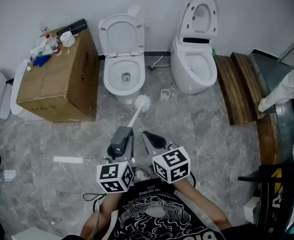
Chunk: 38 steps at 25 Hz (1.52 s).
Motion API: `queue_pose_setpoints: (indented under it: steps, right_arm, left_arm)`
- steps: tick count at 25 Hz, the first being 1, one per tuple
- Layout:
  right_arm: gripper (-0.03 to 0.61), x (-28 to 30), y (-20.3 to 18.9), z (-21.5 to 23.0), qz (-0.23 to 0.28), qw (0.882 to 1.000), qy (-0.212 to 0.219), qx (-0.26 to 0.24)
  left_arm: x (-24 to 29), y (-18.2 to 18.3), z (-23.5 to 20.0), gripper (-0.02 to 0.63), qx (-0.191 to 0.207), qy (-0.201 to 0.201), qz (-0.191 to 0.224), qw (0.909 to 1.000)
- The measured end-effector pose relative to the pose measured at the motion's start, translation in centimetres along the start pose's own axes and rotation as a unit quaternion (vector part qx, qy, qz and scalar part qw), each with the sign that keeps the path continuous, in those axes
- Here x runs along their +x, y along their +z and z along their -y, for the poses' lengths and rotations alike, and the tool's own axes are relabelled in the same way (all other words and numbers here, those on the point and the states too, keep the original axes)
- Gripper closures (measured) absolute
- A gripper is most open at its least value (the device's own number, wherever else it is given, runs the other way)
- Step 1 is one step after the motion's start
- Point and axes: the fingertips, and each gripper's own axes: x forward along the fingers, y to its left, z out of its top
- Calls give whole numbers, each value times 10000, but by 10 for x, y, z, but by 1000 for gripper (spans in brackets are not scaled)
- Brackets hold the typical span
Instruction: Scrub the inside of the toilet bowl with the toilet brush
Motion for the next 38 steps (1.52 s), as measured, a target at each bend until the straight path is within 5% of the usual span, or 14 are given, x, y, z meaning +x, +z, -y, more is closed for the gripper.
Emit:
queue_pose_setpoints:
  steps: [22,38]
  right_arm:
    - [580,62,11,3,-124,9994,268,183]
    - [580,149,65,112,-414,9963,550,522]
  left_arm:
    - [32,16,-57,441,-152,291,-113,9994]
    - [160,55,-72,441,-121,666,-582,9960]
